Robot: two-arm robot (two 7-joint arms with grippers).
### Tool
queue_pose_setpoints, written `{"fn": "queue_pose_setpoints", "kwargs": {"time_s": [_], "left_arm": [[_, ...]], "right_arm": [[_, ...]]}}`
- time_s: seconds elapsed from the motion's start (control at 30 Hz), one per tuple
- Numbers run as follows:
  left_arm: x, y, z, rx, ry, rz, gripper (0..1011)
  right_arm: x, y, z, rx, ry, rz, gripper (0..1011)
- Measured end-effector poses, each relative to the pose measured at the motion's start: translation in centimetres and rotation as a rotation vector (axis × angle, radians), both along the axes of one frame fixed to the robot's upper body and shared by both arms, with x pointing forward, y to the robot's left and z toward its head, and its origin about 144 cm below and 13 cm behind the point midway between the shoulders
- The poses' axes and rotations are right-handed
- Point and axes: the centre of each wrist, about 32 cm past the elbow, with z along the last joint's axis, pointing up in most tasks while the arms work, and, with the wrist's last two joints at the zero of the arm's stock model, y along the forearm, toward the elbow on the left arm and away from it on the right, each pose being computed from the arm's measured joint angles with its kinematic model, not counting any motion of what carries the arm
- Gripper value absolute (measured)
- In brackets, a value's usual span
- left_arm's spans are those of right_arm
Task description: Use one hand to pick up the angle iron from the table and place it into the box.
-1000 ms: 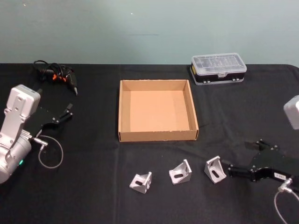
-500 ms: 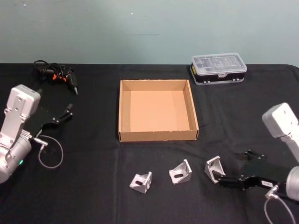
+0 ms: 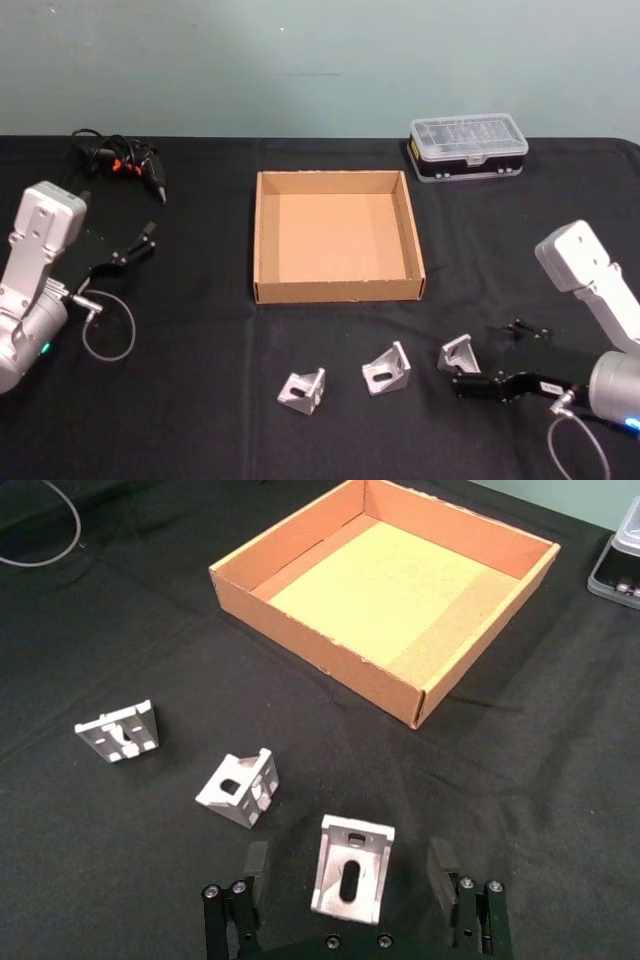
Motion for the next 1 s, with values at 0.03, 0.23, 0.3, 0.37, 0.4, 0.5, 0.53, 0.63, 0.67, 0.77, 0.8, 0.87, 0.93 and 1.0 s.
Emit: {"fn": "queue_pose_setpoints", "kwargs": {"time_s": [0.03, 0.23, 0.3, 0.37, 0.4, 0.5, 0.53, 0.63, 0.67, 0.77, 0.8, 0.87, 0.93, 1.0], "left_arm": [[0.0, 0.0, 0.0, 0.0, 0.0, 0.0, 1000], [0.0, 0.0, 0.0, 0.0, 0.0, 0.0, 1000], [0.0, 0.0, 0.0, 0.0, 0.0, 0.0, 1000], [0.0, 0.0, 0.0, 0.0, 0.0, 0.0, 1000], [0.0, 0.0, 0.0, 0.0, 0.0, 0.0, 1000], [0.0, 0.0, 0.0, 0.0, 0.0, 0.0, 1000], [0.0, 0.0, 0.0, 0.0, 0.0, 0.0, 1000], [0.0, 0.0, 0.0, 0.0, 0.0, 0.0, 1000], [0.0, 0.0, 0.0, 0.0, 0.0, 0.0, 1000], [0.0, 0.0, 0.0, 0.0, 0.0, 0.0, 1000], [0.0, 0.0, 0.0, 0.0, 0.0, 0.0, 1000], [0.0, 0.0, 0.0, 0.0, 0.0, 0.0, 1000], [0.0, 0.0, 0.0, 0.0, 0.0, 0.0, 1000], [0.0, 0.0, 0.0, 0.0, 0.0, 0.0, 1000]], "right_arm": [[0.1, 0.0, 0.0, 0.0, 0.001, 0.0, 1000], [0.8, 0.3, -0.5, 0.001, 0.006, 0.003, 1000], [1.0, 0.5, -0.7, 0.001, 0.009, 0.006, 1000], [1.2, 0.5, -0.8, 0.0, 0.012, 0.006, 1000], [1.2, 0.6, -0.8, 0.0, 0.013, 0.006, 1000], [1.5, 0.7, -1.1, -0.003, 0.02, 0.008, 1000], [1.5, 0.7, -1.1, -0.003, 0.02, 0.008, 1000], [1.7, 0.9, -1.3, -0.005, 0.024, 0.013, 1000], [1.8, 0.9, -1.3, -0.007, 0.025, 0.015, 1000], [1.9, 0.9, -1.4, -0.008, 0.028, 0.017, 954], [2.0, 0.9, -1.5, -0.009, 0.028, 0.017, 946], [2.0, 0.9, -1.5, -0.01, 0.028, 0.017, 906], [2.1, 0.9, -1.5, -0.01, 0.027, 0.018, 853], [2.1, 0.9, -1.5, -0.013, 0.024, 0.019, 799]]}}
